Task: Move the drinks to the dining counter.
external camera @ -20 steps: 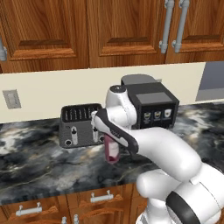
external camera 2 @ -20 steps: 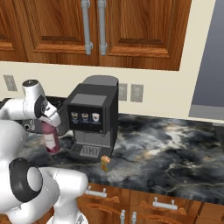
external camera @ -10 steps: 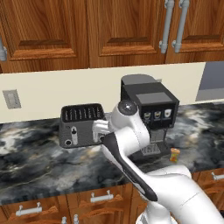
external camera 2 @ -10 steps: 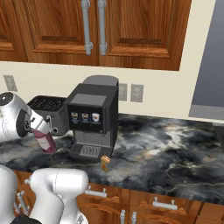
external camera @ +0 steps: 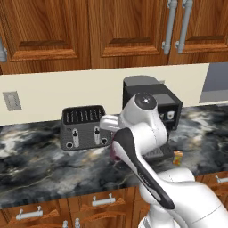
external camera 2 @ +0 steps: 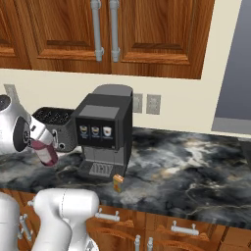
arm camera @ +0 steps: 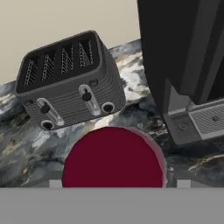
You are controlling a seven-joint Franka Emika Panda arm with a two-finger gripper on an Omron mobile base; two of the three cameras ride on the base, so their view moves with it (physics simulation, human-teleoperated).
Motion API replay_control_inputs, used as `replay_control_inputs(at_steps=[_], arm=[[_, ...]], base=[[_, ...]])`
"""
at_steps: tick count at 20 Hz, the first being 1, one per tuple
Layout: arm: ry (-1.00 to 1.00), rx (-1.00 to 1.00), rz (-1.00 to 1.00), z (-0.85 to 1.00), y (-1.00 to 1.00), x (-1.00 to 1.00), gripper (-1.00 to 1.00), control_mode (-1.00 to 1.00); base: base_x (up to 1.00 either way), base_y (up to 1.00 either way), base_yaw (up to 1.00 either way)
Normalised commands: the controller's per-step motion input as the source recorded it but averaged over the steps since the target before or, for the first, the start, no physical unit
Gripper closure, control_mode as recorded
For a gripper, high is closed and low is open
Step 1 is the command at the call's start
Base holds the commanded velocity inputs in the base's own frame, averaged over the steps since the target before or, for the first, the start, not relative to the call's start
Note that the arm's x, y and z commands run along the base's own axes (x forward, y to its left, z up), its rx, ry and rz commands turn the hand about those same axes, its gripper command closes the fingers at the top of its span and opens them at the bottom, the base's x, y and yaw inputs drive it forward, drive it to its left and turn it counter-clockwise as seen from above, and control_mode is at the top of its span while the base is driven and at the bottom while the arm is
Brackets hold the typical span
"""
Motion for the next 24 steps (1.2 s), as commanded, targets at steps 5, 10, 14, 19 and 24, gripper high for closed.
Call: replay_control_inputs(at_steps=[5,10,14,19,24], arm=[[0.00,0.00,0.00,0.78,-0.08,-0.39,1.00,-1.00],[-0.02,0.00,0.00,0.60,-0.31,-0.56,1.00,-1.00],[-0.07,0.00,0.01,0.48,-0.48,-0.45,1.00,-1.00],[-0.06,0.00,0.05,0.41,-0.51,-0.45,1.00,-1.00],[0.00,0.00,0.08,0.34,-0.43,-0.29,1.00,-1.00]], base=[[0.00,0.00,0.00],[0.00,0.00,0.00],[0.00,0.00,0.00],[0.00,0.00,0.00],[0.00,0.00,0.00]])
